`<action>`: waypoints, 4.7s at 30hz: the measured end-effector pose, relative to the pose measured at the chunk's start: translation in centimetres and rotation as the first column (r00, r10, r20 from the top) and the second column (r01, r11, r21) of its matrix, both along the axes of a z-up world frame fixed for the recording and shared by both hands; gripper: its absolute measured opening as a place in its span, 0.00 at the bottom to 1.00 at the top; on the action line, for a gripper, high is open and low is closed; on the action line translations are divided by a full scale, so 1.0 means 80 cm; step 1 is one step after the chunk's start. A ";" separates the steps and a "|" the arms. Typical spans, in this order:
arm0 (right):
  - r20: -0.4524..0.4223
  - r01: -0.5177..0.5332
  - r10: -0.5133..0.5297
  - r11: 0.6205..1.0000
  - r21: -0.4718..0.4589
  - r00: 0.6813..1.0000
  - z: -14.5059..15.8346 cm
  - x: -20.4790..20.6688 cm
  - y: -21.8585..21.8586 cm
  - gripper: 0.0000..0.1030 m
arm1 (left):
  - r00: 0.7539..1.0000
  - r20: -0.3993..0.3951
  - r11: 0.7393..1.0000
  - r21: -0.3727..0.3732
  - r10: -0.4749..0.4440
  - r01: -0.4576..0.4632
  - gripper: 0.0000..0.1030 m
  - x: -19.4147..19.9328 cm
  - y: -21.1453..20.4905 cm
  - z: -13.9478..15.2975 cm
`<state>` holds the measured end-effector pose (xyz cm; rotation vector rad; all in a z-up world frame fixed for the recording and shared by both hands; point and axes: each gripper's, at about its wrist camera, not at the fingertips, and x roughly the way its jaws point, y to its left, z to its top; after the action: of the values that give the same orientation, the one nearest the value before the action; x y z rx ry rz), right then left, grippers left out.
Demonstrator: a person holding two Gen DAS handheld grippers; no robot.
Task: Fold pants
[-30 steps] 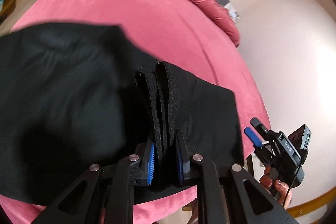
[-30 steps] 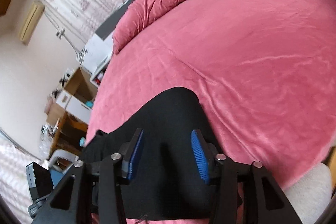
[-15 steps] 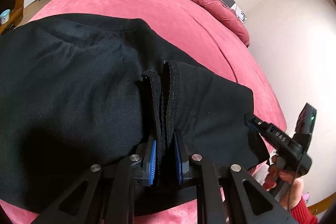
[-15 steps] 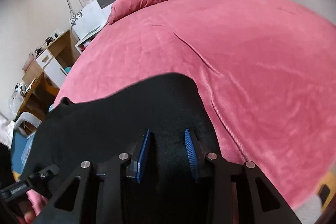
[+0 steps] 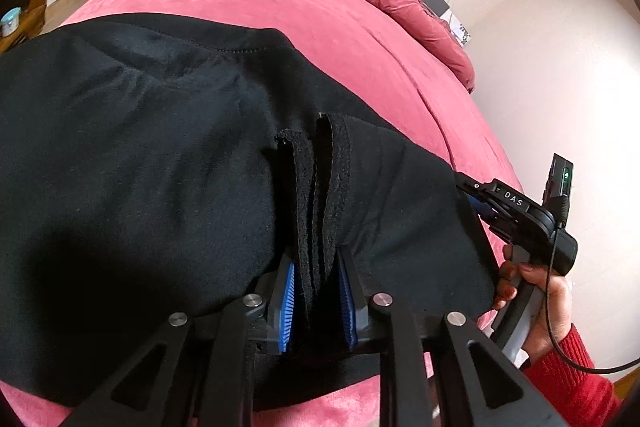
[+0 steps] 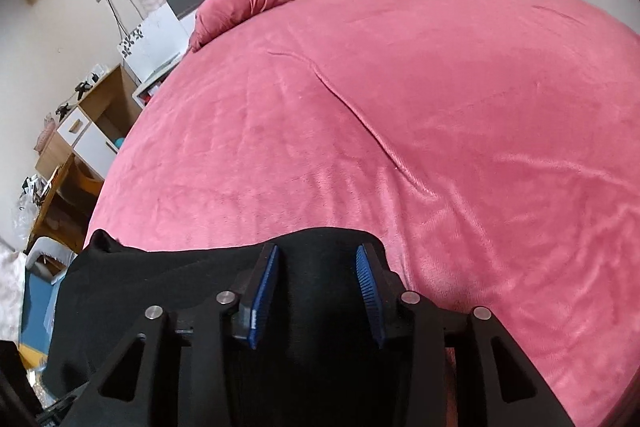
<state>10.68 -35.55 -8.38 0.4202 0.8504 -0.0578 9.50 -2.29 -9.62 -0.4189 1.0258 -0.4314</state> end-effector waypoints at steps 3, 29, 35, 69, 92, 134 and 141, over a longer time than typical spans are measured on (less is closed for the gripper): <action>-0.035 0.073 -0.071 0.996 0.048 0.997 -0.015 -0.003 -0.014 0.68 | 1.000 0.006 1.000 -0.022 -0.005 0.005 0.24 -0.001 0.003 -0.001; 0.244 0.294 -0.241 0.933 -0.208 0.939 0.098 -0.128 0.069 0.59 | 0.828 -0.073 0.814 -0.151 0.556 -0.561 0.35 -0.108 0.223 0.049; 0.233 0.022 -0.003 0.997 -0.078 0.972 0.097 -0.111 0.118 0.65 | 0.807 -0.206 0.792 -0.167 0.554 -0.587 0.44 -0.119 0.232 0.029; 0.127 -0.370 0.355 0.920 0.129 0.926 0.009 -0.074 0.223 0.42 | 0.657 -0.244 0.606 -0.256 0.713 -0.753 0.28 -0.067 0.334 -0.040; 0.085 -0.390 0.381 0.900 0.194 0.921 -0.021 -0.066 0.210 0.43 | 0.737 0.087 0.739 -0.168 0.671 -0.653 0.12 -0.060 0.281 0.095; 0.021 0.051 -0.054 0.991 0.122 0.998 0.045 -0.093 -0.001 0.54 | 0.866 0.401 0.955 0.111 -0.298 0.276 0.12 -0.048 -0.136 0.177; -0.023 0.158 -0.157 0.978 0.138 0.987 0.034 -0.110 -0.038 0.54 | 0.854 0.368 0.930 0.153 -0.368 0.335 0.12 -0.057 -0.185 0.145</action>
<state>1.90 -38.61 -5.68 0.6187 0.8342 -0.1484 4.94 -17.10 2.00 -0.0561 0.7215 -0.7668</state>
